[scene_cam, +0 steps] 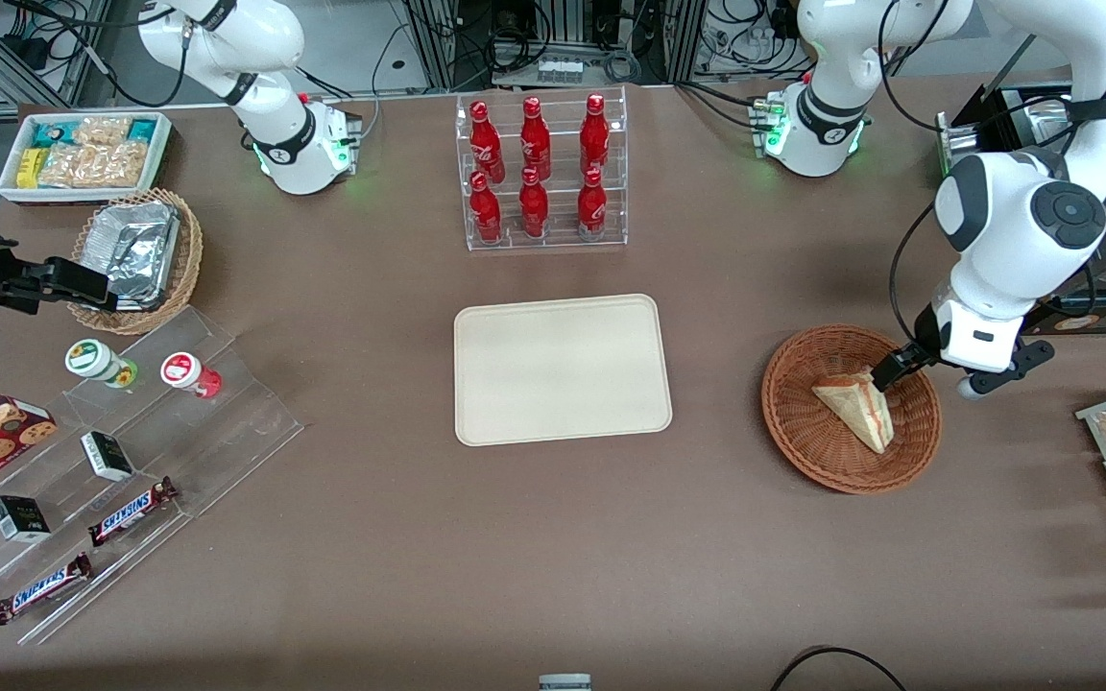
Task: Place sandwich from basket to tray
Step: 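Move the left gripper down over the wrapped sandwich in the wicker basket, then close the left gripper on the sandwich's upright edge, then lift the sandwich out of the basket with the left gripper, then carry the sandwich over the cream tray and lower it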
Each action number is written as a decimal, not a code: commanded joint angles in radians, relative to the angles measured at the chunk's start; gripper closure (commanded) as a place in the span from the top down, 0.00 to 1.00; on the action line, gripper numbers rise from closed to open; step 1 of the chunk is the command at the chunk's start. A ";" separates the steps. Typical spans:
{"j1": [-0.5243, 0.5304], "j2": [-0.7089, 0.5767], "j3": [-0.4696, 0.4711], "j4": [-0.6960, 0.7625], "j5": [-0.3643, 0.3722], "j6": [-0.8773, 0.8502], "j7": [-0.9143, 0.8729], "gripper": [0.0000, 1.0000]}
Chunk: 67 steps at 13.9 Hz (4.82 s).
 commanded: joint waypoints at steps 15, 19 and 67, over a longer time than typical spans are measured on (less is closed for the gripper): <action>-0.011 0.183 -0.012 -0.015 -0.011 0.153 -0.089 1.00; -0.011 0.197 -0.012 -0.023 -0.011 0.147 -0.089 1.00; -0.516 0.589 -0.367 0.578 0.320 -0.128 -0.509 0.00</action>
